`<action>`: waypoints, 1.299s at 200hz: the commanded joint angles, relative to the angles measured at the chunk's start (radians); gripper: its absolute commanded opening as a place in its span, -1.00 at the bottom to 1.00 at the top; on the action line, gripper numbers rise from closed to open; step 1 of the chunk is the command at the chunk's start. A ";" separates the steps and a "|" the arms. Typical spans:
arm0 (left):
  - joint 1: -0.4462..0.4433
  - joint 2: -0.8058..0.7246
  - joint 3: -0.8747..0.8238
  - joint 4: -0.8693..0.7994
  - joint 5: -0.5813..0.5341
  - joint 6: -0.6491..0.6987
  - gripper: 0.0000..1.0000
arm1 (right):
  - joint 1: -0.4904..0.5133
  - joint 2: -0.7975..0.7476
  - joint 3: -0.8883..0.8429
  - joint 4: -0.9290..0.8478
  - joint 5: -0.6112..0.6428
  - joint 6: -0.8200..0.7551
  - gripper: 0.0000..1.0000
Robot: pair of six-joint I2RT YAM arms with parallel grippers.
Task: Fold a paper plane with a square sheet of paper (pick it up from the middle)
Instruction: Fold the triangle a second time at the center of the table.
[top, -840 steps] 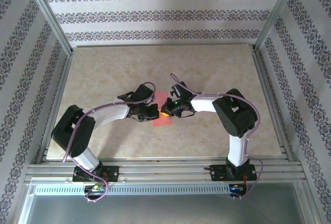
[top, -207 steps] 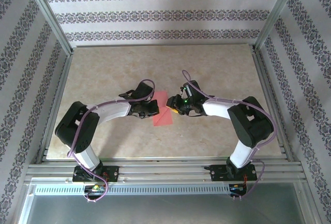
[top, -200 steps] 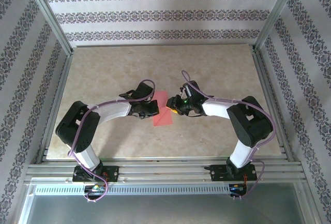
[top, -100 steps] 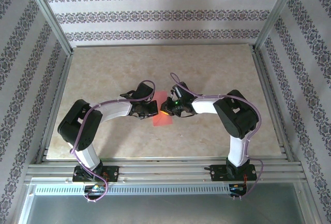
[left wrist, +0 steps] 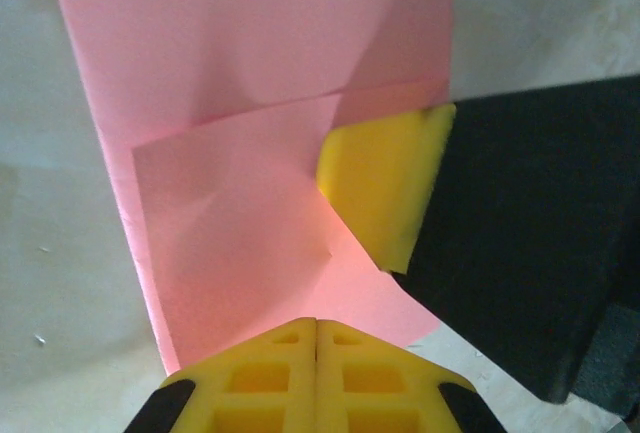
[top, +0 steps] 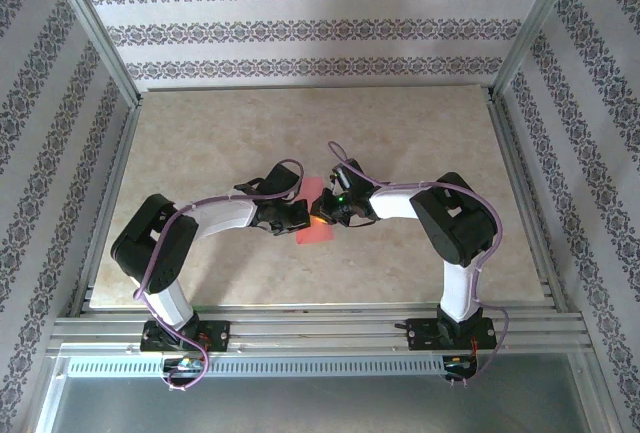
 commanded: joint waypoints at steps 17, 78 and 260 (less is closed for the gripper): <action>-0.015 0.030 -0.018 -0.070 -0.011 0.013 -0.94 | 0.011 0.037 0.012 -0.056 0.042 0.011 -0.79; -0.019 0.030 -0.065 -0.068 0.010 0.019 -1.00 | 0.009 0.049 0.020 -0.075 0.048 0.015 -0.80; 0.004 -0.167 -0.052 -0.062 -0.086 0.029 -0.88 | -0.014 -0.099 0.023 -0.020 -0.012 -0.009 -0.57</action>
